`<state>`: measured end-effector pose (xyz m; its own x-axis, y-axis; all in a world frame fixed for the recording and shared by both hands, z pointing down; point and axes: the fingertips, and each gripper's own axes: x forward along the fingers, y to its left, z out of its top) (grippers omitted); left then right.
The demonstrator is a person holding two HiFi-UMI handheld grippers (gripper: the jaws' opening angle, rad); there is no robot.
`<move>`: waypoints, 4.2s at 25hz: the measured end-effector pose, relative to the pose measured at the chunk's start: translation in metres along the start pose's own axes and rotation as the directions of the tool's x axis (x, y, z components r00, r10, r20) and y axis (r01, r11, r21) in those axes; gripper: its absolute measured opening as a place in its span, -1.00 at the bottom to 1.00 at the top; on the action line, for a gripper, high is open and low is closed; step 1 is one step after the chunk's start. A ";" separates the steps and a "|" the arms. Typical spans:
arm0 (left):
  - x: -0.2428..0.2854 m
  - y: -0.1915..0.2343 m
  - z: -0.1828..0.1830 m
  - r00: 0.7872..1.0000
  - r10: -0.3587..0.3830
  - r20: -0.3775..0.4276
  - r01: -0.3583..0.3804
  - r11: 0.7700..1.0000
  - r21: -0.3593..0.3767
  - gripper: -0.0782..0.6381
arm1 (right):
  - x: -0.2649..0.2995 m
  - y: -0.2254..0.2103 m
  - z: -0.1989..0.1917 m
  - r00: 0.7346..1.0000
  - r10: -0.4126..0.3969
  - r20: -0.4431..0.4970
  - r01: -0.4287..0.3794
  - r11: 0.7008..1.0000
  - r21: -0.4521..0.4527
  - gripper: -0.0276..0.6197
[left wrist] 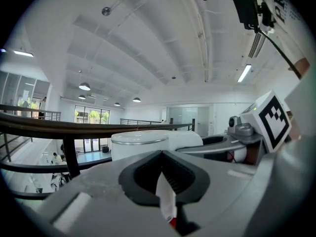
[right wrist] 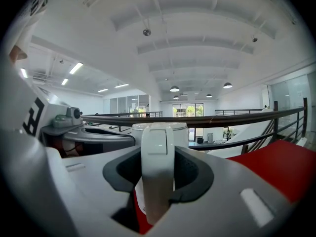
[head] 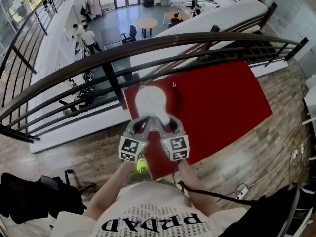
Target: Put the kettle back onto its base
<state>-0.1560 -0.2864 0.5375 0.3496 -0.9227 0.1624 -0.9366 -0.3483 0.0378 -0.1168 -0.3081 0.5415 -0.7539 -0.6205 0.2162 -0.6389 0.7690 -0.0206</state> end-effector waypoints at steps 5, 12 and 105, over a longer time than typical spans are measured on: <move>-0.001 -0.006 0.000 1.000 -0.008 0.002 0.008 1.000 0.000 -0.80 | -0.006 0.003 -0.004 1.000 -0.012 -0.025 0.012 1.000 0.006 -0.45; -0.006 -0.015 0.000 1.000 -0.014 0.002 0.014 1.000 0.000 -0.80 | -0.015 0.004 -0.012 0.996 -0.039 -0.075 0.041 0.999 0.024 -0.46; -0.013 -0.019 -0.029 0.999 -0.031 -0.043 0.030 0.999 -0.024 -0.80 | -0.008 0.023 -0.031 0.997 -0.014 -0.075 0.012 1.000 -0.029 -0.47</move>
<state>-0.1436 -0.2629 0.5628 0.3776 -0.9033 0.2038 -0.9258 -0.3721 0.0663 -0.1206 -0.2808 0.5691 -0.7310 -0.6180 0.2893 -0.6432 0.7657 0.0105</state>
